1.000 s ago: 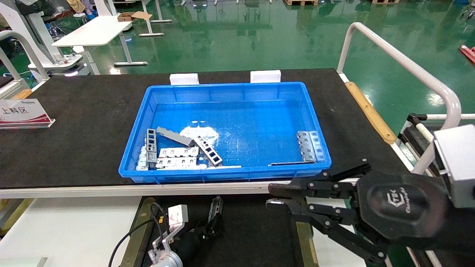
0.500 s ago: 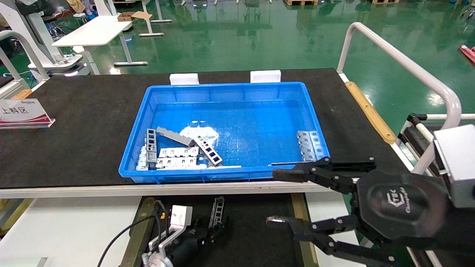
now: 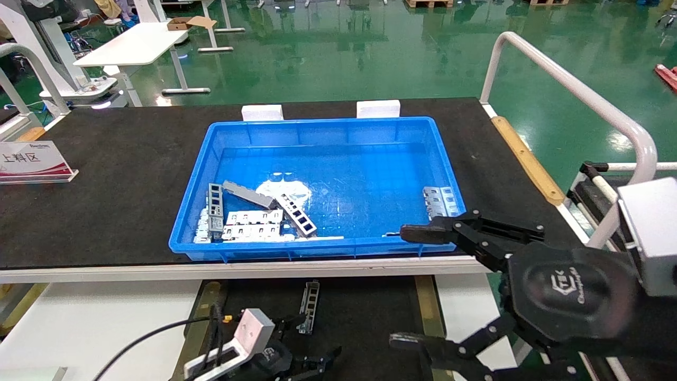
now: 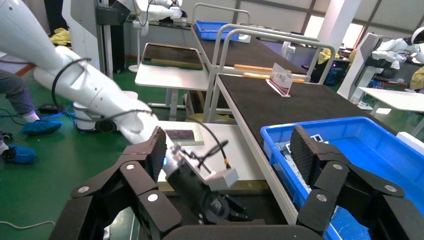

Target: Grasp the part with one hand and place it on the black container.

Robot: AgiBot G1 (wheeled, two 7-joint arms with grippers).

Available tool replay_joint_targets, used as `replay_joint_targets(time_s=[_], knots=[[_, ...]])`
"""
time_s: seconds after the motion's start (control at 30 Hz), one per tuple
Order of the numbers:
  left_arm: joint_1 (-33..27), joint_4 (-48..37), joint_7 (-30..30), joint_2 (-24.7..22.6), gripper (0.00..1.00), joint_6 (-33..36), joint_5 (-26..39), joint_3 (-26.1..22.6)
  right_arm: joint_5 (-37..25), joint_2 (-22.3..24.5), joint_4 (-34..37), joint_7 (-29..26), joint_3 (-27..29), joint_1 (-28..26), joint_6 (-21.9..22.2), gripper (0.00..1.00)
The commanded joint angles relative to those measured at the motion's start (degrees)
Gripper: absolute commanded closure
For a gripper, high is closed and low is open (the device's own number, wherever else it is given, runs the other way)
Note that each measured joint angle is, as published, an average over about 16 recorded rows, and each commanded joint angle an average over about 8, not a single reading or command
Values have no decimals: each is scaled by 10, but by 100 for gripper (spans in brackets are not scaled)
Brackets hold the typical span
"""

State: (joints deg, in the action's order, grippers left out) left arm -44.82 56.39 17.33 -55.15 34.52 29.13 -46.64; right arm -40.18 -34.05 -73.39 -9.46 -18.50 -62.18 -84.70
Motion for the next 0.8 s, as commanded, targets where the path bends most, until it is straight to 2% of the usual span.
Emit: replay_joint_targets(time_s=[0.03,0.37,0.8], knots=[[-3,13,-4,20,0,29,4,-6,0,0,0,0,0,0,0,0],[-46,114,-68,99,0,103,16,-27,0,0,0,0,0,0,0,0],[-117,197,-127,145,0,141,29,-31,0,0,0,0,0,0,0,0]])
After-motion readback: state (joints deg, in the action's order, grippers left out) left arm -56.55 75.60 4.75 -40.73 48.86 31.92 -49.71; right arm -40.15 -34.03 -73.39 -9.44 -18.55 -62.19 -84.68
